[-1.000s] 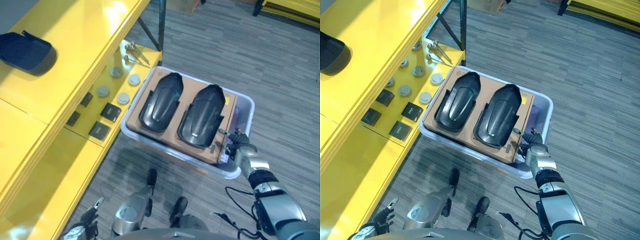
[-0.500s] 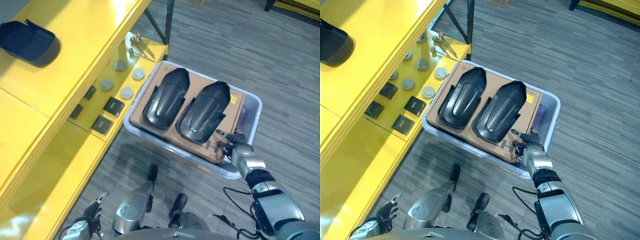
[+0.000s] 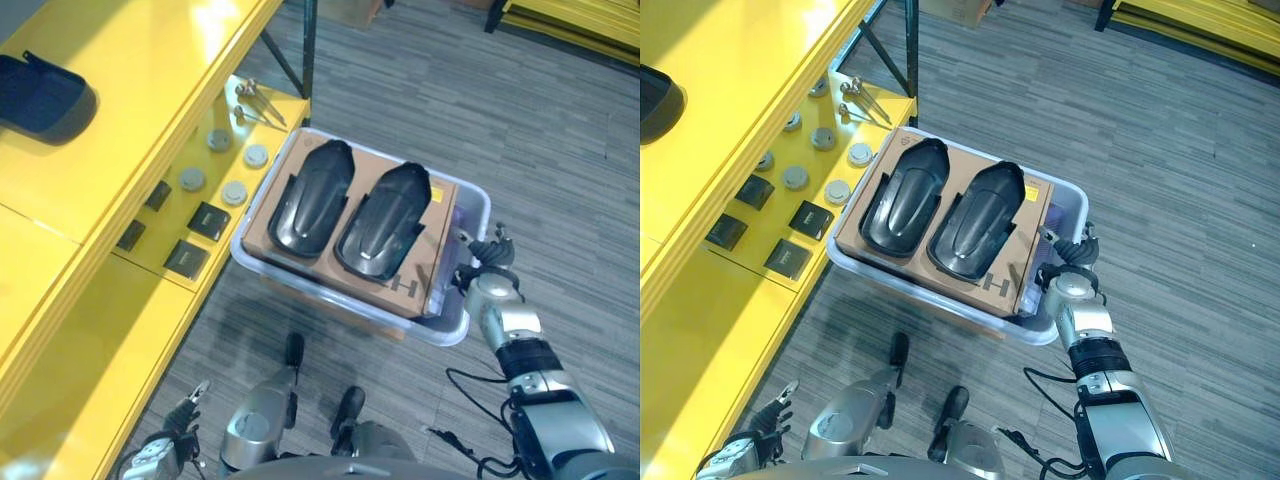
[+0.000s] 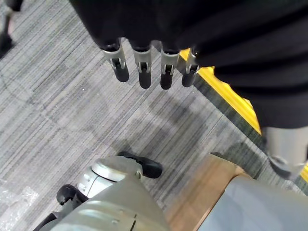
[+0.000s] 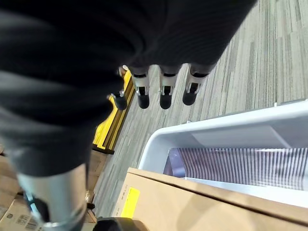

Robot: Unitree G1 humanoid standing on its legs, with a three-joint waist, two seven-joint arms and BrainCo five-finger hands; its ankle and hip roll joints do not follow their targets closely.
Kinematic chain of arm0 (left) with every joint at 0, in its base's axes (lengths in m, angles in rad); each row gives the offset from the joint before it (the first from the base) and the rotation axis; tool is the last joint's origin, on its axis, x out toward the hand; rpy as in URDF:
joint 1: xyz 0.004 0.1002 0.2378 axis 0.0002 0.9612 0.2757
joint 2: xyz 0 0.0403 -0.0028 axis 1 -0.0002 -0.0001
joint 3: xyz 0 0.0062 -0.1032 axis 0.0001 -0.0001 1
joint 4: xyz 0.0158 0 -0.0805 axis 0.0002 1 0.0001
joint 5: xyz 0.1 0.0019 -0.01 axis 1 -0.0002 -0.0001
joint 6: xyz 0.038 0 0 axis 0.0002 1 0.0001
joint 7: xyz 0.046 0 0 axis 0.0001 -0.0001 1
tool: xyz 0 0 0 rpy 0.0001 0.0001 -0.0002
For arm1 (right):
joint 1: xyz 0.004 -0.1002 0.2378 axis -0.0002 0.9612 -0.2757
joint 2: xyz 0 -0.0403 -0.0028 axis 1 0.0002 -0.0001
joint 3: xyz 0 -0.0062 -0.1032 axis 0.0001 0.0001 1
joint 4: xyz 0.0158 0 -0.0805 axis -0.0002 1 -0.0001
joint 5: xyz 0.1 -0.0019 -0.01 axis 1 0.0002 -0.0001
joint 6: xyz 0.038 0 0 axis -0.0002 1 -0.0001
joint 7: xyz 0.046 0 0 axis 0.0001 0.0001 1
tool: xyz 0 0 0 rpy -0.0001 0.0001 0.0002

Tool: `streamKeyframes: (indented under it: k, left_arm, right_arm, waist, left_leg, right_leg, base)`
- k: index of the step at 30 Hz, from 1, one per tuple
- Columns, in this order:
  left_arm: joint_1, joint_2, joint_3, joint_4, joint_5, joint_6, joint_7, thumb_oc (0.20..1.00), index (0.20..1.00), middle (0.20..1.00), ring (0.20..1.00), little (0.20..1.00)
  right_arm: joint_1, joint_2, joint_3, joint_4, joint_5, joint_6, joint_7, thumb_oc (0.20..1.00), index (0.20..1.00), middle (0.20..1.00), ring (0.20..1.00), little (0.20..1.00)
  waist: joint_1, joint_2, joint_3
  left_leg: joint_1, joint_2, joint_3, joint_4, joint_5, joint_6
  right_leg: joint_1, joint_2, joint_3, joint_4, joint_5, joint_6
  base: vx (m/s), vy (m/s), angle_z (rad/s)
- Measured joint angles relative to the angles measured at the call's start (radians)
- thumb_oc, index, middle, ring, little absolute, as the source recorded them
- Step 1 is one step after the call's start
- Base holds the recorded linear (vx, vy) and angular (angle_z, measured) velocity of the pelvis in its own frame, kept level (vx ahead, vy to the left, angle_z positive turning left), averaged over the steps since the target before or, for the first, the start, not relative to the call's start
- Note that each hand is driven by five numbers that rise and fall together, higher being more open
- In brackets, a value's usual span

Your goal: Move parts from the plastic box to the shelf.

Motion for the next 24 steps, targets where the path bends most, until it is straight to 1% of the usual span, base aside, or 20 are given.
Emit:
streamKeyframes:
  k: [5,6,8,9,10,12,16,24]
  left_arm:
    - [0.000,0.000,0.000,0.001,0.000,0.000,0.000,1.000,1.000,1.000,1.000,1.000]
    - [0.000,0.000,-0.002,0.002,0.000,0.000,0.000,1.000,1.000,1.000,1.000,1.000]
    - [0.003,0.000,-0.002,0.004,0.000,0.000,0.000,1.000,1.000,1.000,1.000,1.000]
    - [0.002,-0.001,-0.004,0.013,0.000,0.000,0.000,1.000,1.000,1.000,1.000,1.000]
    - [-0.001,-0.002,-0.016,0.020,0.000,-0.001,-0.001,1.000,1.000,1.000,1.000,1.000]
    - [0.000,-0.007,-0.019,0.022,0.000,-0.001,0.000,1.000,1.000,1.000,1.000,1.000]
    - [0.002,-0.008,-0.021,0.033,0.000,0.001,-0.001,1.000,1.000,1.000,1.000,1.000]
    - [0.001,-0.010,-0.023,0.031,-0.001,0.000,-0.011,1.000,1.000,1.000,1.000,1.000]
  right_arm:
    - [-0.009,0.001,0.017,0.010,-0.009,0.030,0.048,1.000,1.000,1.000,1.000,1.000]
    - [-0.024,0.005,0.050,0.034,-0.040,0.045,0.063,1.000,1.000,1.000,1.000,1.000]
    - [-0.034,0.016,0.058,0.048,-0.044,0.047,0.062,1.000,1.000,1.000,1.000,1.000]
    - [-0.077,0.026,0.090,0.106,-0.044,0.050,0.061,1.000,1.000,1.000,1.000,1.000]
    - [-0.112,0.038,0.122,0.157,-0.044,0.051,0.062,1.000,1.000,1.000,1.000,1.000]
    - [-0.113,0.040,0.124,0.157,-0.043,0.050,0.063,1.000,1.000,1.000,1.000,1.000]
    - [-0.120,0.038,0.124,0.160,-0.043,0.052,0.062,1.000,1.000,1.000,1.000,1.000]
    - [-0.121,0.039,0.146,0.173,-0.044,0.072,0.063,1.000,1.000,1.000,1.000,1.000]
  waist:
    - [0.008,0.003,-0.003]
    - [0.017,0.010,-0.010]
    - [0.033,0.027,-0.026]
    - [0.031,0.031,-0.030]
    - [0.031,0.044,-0.039]
    - [0.045,0.055,-0.046]
    - [0.047,0.057,-0.047]
    - [0.041,0.055,-0.049]
  left_leg:
    - [0.000,-0.001,0.000,0.001,0.000,0.000]
    - [-0.001,-0.001,-0.001,0.001,0.000,0.000]
    - [-0.003,-0.003,-0.002,0.002,0.001,0.000]
    - [-0.003,-0.003,-0.003,0.005,0.001,-0.001]
    - [-0.006,-0.003,-0.010,0.006,0.000,-0.002]
    - [-0.007,-0.003,-0.015,0.006,0.000,-0.002]
    - [-0.016,-0.004,-0.027,0.009,0.001,-0.003]
    - [-0.035,-0.002,-0.029,0.016,0.003,-0.006]
  right_leg:
    - [0.000,-0.002,0.000,0.002,0.000,0.000]
    - [0.000,-0.002,-0.001,0.002,0.000,0.000]
    - [0.000,-0.002,-0.004,0.002,0.000,0.000]
    - [0.000,-0.001,-0.004,0.001,0.001,-0.001]
    - [0.000,-0.001,-0.008,0.003,-0.001,0.000]
    - [-0.001,-0.001,-0.012,0.004,-0.002,0.001]
    - [-0.010,-0.002,-0.025,0.018,-0.010,0.000]
    - [-0.036,-0.004,-0.026,0.044,-0.021,-0.003]
  base:
    - [0.00,0.029,0.00]
    - [0.00,0.051,0.02]
    - [-0.01,0.058,0.00]
    - [-0.02,0.038,0.08]
    - [-0.01,0.030,0.09]
    - [0.00,0.022,0.11]
    - [0.00,0.019,0.08]
    - [0.00,0.002,0.00]
